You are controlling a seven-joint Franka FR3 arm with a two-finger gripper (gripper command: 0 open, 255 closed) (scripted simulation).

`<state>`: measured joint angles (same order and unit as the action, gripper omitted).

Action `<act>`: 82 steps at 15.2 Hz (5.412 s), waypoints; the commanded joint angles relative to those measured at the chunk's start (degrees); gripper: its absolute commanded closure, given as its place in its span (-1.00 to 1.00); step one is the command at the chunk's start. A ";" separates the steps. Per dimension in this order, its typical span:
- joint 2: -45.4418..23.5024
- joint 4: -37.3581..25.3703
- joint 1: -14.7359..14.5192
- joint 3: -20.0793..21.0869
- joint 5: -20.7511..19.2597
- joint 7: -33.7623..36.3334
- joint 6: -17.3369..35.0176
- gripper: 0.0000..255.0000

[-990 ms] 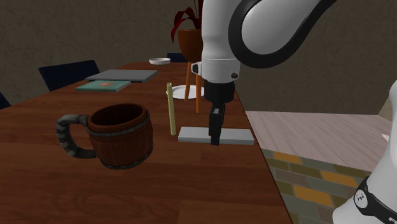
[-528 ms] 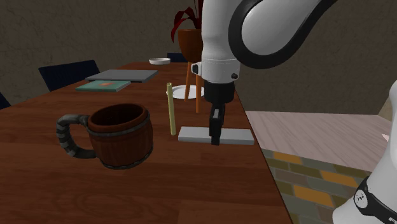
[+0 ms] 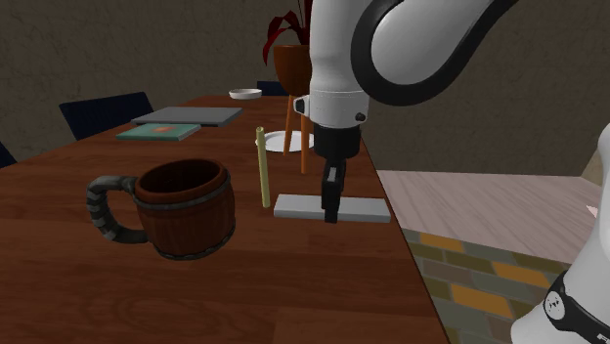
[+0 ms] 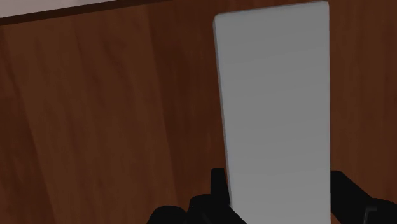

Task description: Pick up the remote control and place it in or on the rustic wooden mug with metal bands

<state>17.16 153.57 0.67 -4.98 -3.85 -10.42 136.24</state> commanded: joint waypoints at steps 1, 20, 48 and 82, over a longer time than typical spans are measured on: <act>0.66 -0.32 0.00 0.03 0.00 -0.01 -0.96 1.00; 9.40 -8.82 -0.05 0.60 0.28 -0.21 -18.19 1.00; -8.74 -39.43 -4.06 7.05 2.97 8.31 -30.88 1.00; -29.90 -54.91 -7.45 10.22 1.44 15.41 -25.40 -1.00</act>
<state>-12.72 98.64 -6.78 5.24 -2.40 4.98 110.83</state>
